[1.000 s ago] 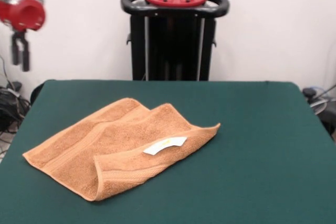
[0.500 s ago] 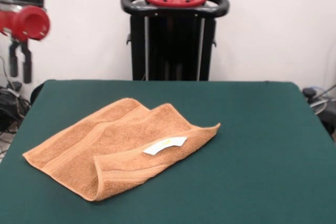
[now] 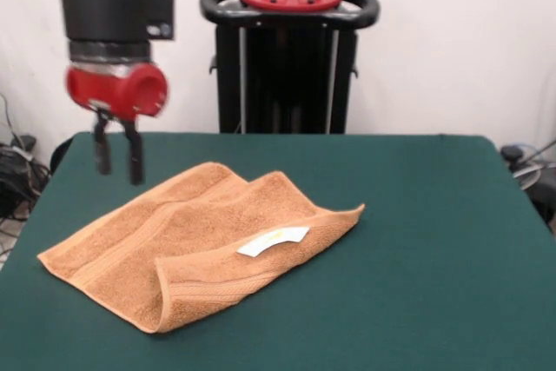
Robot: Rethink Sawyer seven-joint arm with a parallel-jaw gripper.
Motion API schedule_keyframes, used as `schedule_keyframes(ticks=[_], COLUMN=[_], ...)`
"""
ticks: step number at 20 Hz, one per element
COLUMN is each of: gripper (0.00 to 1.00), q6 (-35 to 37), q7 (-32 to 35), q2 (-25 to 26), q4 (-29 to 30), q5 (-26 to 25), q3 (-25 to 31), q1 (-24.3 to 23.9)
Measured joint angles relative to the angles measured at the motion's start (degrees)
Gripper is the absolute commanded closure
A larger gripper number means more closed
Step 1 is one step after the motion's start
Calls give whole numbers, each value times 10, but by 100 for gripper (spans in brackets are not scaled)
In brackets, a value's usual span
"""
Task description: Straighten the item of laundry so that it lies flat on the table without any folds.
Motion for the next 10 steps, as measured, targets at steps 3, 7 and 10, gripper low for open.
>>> schedule_keyframes(ticks=[3,7,10], gripper=[0,0,0], q6=[0,0,-4], q7=[0,0,0], q2=[18,42,57], q4=[-4,-11,-15], q5=[0,0,0], q3=[1,2,2], q1=[13,14,14])
